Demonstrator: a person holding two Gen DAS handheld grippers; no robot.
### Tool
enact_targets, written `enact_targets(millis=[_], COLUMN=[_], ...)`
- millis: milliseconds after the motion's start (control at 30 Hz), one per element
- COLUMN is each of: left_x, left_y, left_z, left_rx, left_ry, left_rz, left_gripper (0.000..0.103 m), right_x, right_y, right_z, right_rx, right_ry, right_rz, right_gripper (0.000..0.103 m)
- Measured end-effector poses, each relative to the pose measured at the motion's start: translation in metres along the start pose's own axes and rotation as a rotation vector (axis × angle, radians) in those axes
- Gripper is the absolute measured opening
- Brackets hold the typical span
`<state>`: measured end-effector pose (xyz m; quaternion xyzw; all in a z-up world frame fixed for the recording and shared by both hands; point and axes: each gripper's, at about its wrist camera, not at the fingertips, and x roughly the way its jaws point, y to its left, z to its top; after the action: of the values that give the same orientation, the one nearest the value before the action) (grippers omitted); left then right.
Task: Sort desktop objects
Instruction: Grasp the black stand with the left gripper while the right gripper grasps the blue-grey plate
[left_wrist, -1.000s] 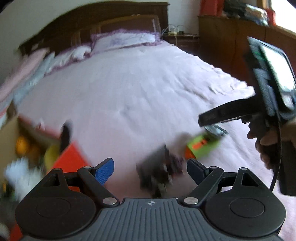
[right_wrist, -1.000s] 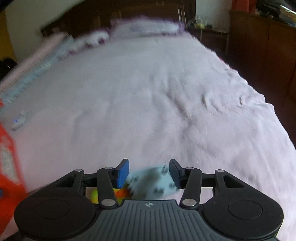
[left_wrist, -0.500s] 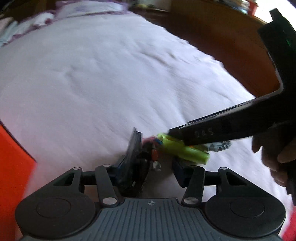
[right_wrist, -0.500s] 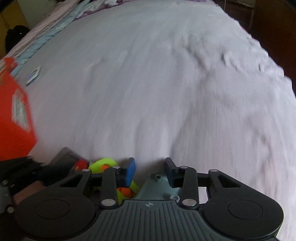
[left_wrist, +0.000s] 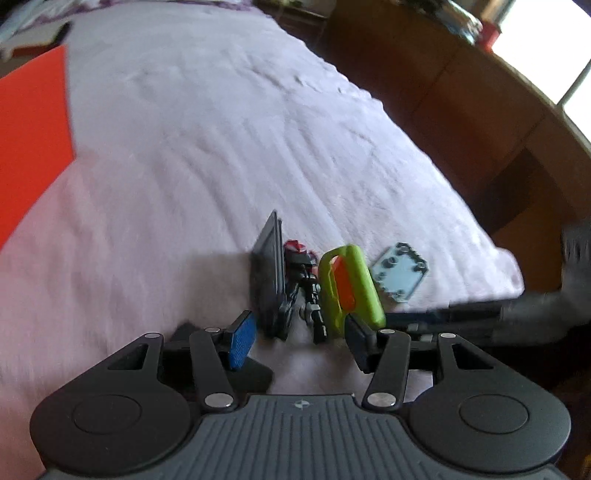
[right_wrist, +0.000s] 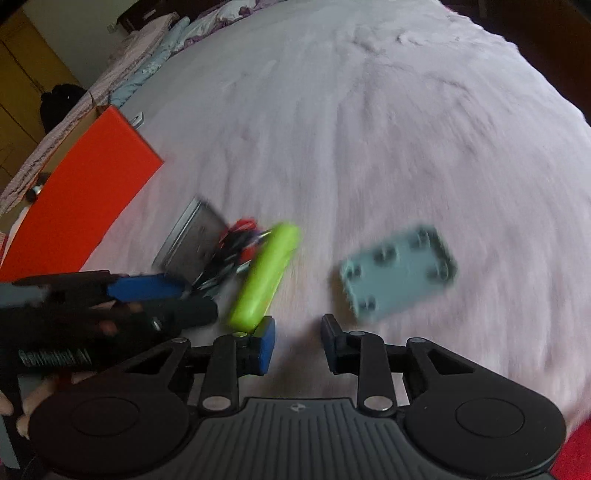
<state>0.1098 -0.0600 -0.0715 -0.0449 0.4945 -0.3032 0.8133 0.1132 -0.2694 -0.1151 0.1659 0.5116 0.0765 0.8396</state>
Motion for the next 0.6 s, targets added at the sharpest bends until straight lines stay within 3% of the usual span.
enact_targets(millis=[67,233,433,533,600], left_x=[-0.007,-0.027,-0.021,-0.011,-0.005], left_y=[-0.004,-0.01,-0.012,-0.015,-0.013], left_z=[-0.003,0.001,0.025,0.032,0.036], left_rx=[-0.007,0.015,0.037,0.044,0.012], left_ry=[-0.011,-0.07,-0.083,-0.069,-0.053], left_rz=[-0.001,0.091,0.149,0.164,0.146], left_gripper=[0.054,0.056,0.054,0.027,0.023], right_x=[-0.005,-0.026,-0.04,-0.038,-0.031], right_y=[0.004,0.012,-0.03,-0.053,-0.065], right_z=[-0.01,-0.036,-0.03,-0.026,-0.023], right_rx=[-0.002,-0.005,0.289,0.446,0.546], right_ry=[-0.008,-0.106,-0.207,-0.233,-0.224], right_rz=[-0.002,-0.033,-0.057,-0.028,-0.001], right_gripper=[0.033,0.034,0.036,0.036,0.036])
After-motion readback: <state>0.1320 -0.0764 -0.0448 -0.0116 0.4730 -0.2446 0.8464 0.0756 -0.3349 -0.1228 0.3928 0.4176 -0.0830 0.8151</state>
